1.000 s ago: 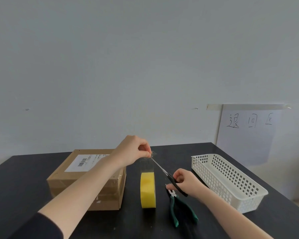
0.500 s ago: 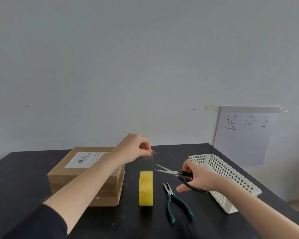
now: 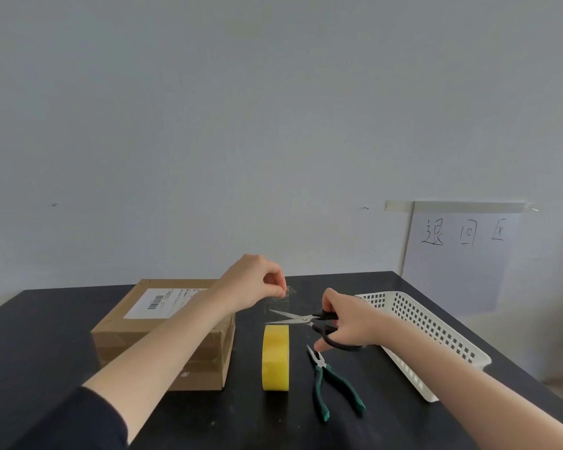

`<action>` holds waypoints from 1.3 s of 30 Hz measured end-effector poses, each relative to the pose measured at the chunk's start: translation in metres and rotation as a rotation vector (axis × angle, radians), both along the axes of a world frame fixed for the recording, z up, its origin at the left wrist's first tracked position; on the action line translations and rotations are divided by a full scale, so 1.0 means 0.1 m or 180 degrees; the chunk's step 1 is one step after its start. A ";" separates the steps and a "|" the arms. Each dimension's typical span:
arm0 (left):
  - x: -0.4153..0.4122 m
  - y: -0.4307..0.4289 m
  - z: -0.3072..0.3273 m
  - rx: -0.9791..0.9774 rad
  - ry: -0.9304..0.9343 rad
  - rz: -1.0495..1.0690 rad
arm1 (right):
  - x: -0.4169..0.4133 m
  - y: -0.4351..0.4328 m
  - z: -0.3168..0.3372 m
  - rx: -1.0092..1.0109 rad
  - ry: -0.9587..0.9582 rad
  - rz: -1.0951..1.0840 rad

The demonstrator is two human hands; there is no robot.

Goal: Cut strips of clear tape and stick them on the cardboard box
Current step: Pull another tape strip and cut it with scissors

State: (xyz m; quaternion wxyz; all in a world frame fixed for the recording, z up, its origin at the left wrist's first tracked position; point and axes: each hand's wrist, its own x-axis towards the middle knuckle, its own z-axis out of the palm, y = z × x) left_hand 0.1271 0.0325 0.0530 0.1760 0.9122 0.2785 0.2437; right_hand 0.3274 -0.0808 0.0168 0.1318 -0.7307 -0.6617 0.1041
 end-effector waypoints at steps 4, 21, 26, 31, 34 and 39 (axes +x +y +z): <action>-0.01 0.00 0.01 0.0006 0.0006 -0.0004 | -0.07 0.03 0.03 0.0020 -0.0243 0.0038; -0.02 0.01 0.01 0.0016 0.0005 -0.0002 | -0.05 0.09 0.02 0.0096 -0.0112 -0.0070; -0.02 0.01 0.00 0.0018 0.0020 0.0012 | -0.04 0.10 0.02 0.0122 -0.0191 -0.0156; 0.00 0.01 0.00 0.0032 0.0045 0.0021 | -0.02 0.10 0.02 0.0238 -0.0442 -0.0210; -0.01 0.00 0.00 0.0047 0.0035 0.0024 | -0.02 0.10 0.03 0.0289 -0.0631 -0.0200; -0.01 0.00 -0.01 0.0069 0.0019 0.0014 | -0.02 0.11 0.03 0.0344 -0.0774 -0.0152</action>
